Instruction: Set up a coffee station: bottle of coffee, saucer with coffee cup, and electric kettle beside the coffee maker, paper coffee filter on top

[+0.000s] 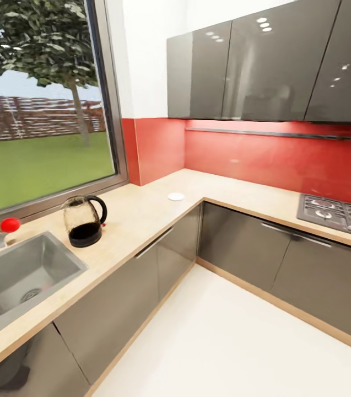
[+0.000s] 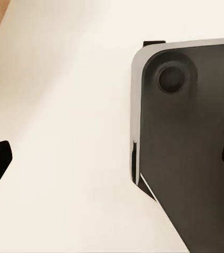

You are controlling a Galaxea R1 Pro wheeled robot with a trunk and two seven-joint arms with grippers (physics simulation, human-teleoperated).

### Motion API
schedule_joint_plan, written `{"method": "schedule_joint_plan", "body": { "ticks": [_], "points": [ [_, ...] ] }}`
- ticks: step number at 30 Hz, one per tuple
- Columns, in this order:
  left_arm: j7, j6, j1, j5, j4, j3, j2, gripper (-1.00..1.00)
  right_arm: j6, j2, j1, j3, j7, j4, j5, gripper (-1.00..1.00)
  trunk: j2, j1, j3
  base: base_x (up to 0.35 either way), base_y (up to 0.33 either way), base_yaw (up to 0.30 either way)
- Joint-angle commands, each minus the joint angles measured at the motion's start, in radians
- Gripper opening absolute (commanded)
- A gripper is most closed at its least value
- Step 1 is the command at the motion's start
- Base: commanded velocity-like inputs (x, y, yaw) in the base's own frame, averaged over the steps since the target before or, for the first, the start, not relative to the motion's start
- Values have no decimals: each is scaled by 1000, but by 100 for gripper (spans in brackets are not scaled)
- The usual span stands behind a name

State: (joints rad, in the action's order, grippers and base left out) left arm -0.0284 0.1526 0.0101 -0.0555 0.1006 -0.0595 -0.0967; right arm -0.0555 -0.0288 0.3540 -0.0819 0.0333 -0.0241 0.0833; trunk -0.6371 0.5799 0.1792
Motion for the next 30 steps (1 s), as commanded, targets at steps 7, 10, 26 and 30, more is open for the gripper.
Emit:
{"method": "schedule_joint_plan", "body": {
  "ticks": [7, 10, 26, 30],
  "points": [
    [-3, -1, 1, -6, 2, -6, 0, 100, -6, 0, 0, -9, 3, -2, 9, 100, -1, 0, 1, 188, -281, -300],
    [-3, -1, 1, -6, 2, -6, 0, 100, -6, 0, 0, -9, 3, -2, 9, 100, -1, 0, 1, 188, -281, -300],
    [-4, -4, 1, -6, 2, -6, -1, 100, -6, 0, -1, -9, 5, -2, 9, 100, -1, 0, 1, 188, -281, -300],
    [-4, -4, 0, -6, 2, -6, -1, 100, -6, 0, -1, -9, 5, -2, 9, 100, -1, 0, 1, 188, -281, -300]
  ]
}}
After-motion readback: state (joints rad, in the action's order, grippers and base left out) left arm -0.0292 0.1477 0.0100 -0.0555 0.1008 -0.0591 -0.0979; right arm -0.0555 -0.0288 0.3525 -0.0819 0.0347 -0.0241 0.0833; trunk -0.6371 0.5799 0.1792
